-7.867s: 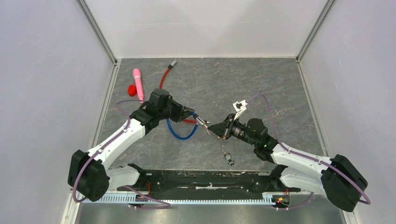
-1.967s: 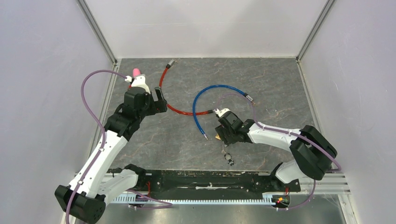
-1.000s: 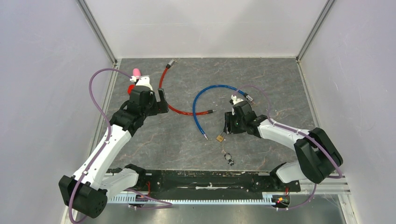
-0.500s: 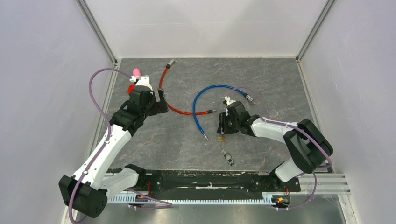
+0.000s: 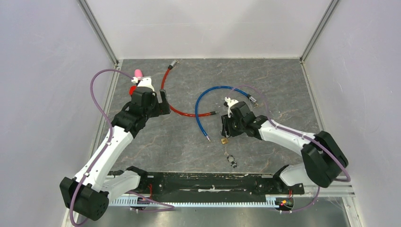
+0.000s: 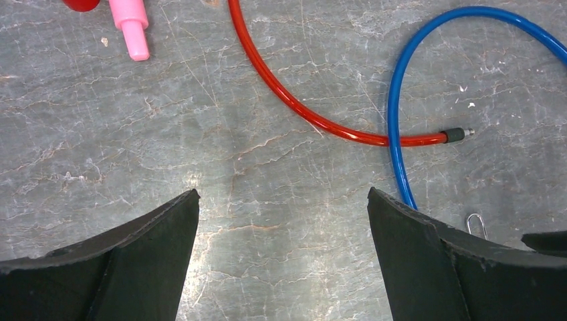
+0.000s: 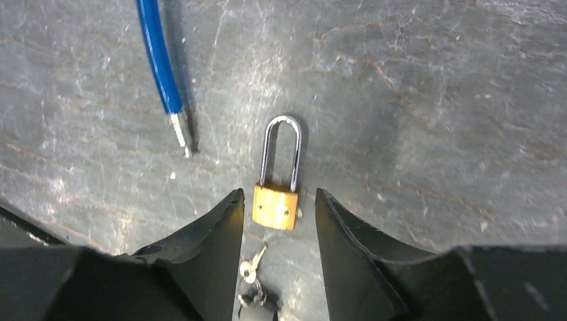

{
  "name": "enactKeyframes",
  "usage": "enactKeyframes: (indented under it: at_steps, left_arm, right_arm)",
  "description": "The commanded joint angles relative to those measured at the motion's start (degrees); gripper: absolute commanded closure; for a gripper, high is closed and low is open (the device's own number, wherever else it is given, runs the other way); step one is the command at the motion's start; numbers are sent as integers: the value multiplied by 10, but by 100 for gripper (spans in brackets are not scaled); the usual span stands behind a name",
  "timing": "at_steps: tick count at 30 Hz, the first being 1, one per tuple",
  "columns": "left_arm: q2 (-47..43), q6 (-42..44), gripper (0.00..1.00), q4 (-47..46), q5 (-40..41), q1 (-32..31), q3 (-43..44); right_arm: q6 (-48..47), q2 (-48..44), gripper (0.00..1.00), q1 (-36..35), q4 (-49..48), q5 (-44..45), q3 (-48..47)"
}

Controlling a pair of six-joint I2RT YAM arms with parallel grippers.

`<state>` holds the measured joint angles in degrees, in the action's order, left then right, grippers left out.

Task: Unlock with the key

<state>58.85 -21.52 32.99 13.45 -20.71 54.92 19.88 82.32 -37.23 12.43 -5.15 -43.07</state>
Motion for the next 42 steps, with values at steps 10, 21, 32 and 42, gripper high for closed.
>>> enactKeyframes:
  at_steps: [10,21,32,42]
  left_arm:
    - [11,22,1,-11,9,2,-2]
    - [14,1,1,-7,-32,1,5]
    - [5,-74,1,10,-131,-1,-16]
    - [-13,-111,1,5,-168,-9,-37]
  right_arm:
    - [27,-99,53,-87,92,39,46]
    - [44,-27,55,-147,83,82,49]
    - [34,1,58,-198,118,131,33]
    - [21,36,78,-252,174,194,7]
